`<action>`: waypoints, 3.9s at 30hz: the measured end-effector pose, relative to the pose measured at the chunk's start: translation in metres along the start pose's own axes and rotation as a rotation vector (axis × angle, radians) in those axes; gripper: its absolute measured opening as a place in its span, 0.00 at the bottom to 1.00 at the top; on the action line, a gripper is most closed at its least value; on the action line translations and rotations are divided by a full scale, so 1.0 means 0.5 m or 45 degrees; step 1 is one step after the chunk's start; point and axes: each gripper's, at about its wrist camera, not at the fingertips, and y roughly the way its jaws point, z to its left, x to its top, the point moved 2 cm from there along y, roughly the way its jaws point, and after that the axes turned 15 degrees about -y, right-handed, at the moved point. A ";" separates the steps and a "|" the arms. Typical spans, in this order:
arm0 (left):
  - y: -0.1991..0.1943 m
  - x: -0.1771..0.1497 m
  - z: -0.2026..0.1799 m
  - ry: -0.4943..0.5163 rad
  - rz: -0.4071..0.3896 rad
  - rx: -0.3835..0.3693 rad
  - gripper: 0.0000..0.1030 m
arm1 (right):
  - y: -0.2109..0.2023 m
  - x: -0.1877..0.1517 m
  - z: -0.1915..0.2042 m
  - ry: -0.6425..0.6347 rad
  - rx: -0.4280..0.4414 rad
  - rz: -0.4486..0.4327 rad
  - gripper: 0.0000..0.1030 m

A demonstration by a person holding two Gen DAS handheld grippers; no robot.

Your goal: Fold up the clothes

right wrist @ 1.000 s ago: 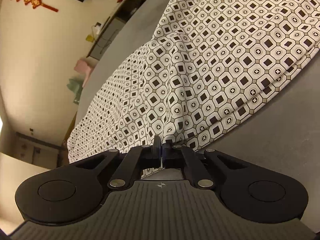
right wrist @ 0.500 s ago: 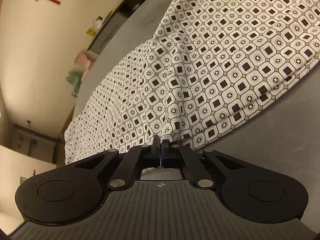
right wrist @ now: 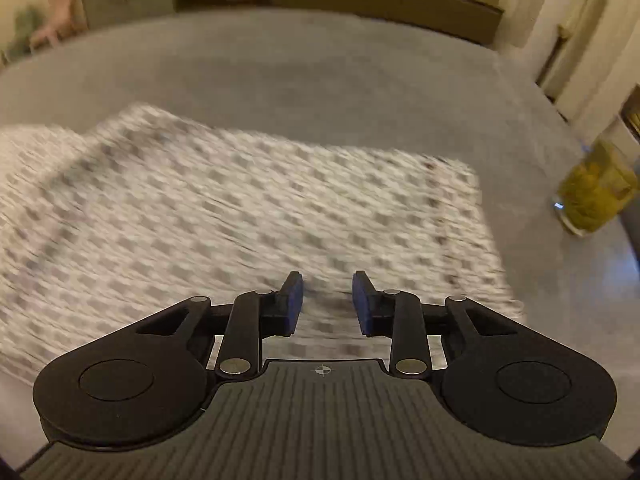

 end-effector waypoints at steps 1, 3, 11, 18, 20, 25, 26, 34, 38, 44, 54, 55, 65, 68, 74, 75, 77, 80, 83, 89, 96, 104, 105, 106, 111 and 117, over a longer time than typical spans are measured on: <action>-0.005 -0.005 -0.003 0.009 -0.016 0.021 0.05 | -0.005 -0.015 -0.013 -0.024 0.004 0.015 0.23; -0.014 -0.016 -0.012 0.024 -0.045 0.065 0.05 | -0.016 -0.044 -0.046 -0.015 0.020 0.037 0.23; -0.108 -0.026 -0.020 -0.008 -0.079 0.059 0.10 | -0.037 -0.021 -0.046 -0.260 0.053 0.181 0.29; -0.121 -0.006 -0.171 0.183 -0.128 -0.121 0.10 | -0.050 0.095 -0.001 -0.253 0.076 -0.048 0.50; -0.049 0.001 -0.222 0.262 -0.052 -0.109 0.13 | -0.022 0.124 0.011 -0.244 0.073 -0.060 0.50; 0.142 0.029 -0.240 0.290 0.054 0.138 0.08 | 0.064 0.124 -0.017 -0.183 0.080 -0.014 0.51; 0.158 0.036 -0.238 0.302 0.031 0.166 0.04 | 0.071 0.115 -0.032 -0.143 0.104 -0.024 0.51; 0.200 0.104 -0.272 0.359 -0.142 0.299 0.04 | 0.025 -0.012 -0.104 -0.112 0.130 0.023 0.51; 0.196 0.106 -0.296 0.323 -0.086 0.310 0.06 | 0.013 -0.028 -0.116 -0.124 0.122 0.077 0.52; 0.119 -0.040 -0.330 0.498 0.120 0.008 0.13 | -0.043 0.024 -0.007 -0.243 0.139 -0.059 0.43; 0.108 -0.076 -0.219 0.507 0.190 0.137 0.04 | -0.024 -0.061 -0.057 -0.227 0.271 0.028 0.50; 0.104 -0.072 -0.217 0.506 0.173 0.159 0.04 | -0.029 -0.078 -0.071 -0.228 0.267 0.044 0.51; 0.103 -0.081 -0.255 0.568 0.045 0.276 0.04 | -0.023 -0.087 -0.110 -0.294 0.075 0.030 0.64; 0.119 -0.051 -0.259 0.532 -0.016 0.305 0.04 | 0.011 -0.055 -0.139 -0.214 -0.007 -0.031 0.63; 0.103 -0.016 -0.234 0.463 -0.045 0.367 0.03 | 0.025 -0.052 -0.179 -0.121 -0.015 -0.020 0.64; 0.095 -0.014 -0.227 0.401 -0.029 0.357 0.03 | 0.019 -0.059 -0.181 -0.116 -0.035 0.000 0.62; 0.060 -0.032 -0.227 0.269 0.031 0.195 0.07 | -0.009 -0.062 -0.155 -0.168 -0.130 0.001 0.42; 0.014 -0.115 -0.250 0.131 0.236 -0.150 0.12 | -0.102 -0.041 -0.040 -0.314 -0.108 -0.203 0.31; -0.003 -0.277 -0.294 0.232 0.491 -0.304 0.17 | -0.186 -0.028 0.144 -0.612 0.039 -0.429 0.31; 0.014 -0.482 -0.311 0.344 0.653 -0.315 0.18 | -0.191 -0.046 0.379 -1.170 0.022 -0.581 0.30; 0.060 -0.512 -0.294 0.232 0.697 -0.330 0.20 | -0.078 -0.034 0.468 -1.431 -0.219 -0.553 0.23; 0.051 -0.503 -0.276 0.153 0.682 -0.384 0.25 | -0.158 -0.051 0.494 -1.370 -0.162 -0.640 0.00; 0.057 -0.505 -0.274 0.132 0.687 -0.384 0.25 | -0.153 -0.058 0.493 -1.375 -0.155 -0.628 0.00; 0.063 -0.508 -0.274 0.111 0.691 -0.385 0.25 | -0.149 -0.065 0.493 -1.381 -0.149 -0.616 0.00; 0.084 -0.528 -0.277 0.019 0.702 -0.388 0.28 | -0.136 -0.067 0.511 -1.441 -0.242 -0.638 0.00; 0.116 -0.540 -0.290 -0.047 0.708 -0.382 0.28 | -0.077 -0.040 0.546 -1.622 -0.369 -0.623 0.22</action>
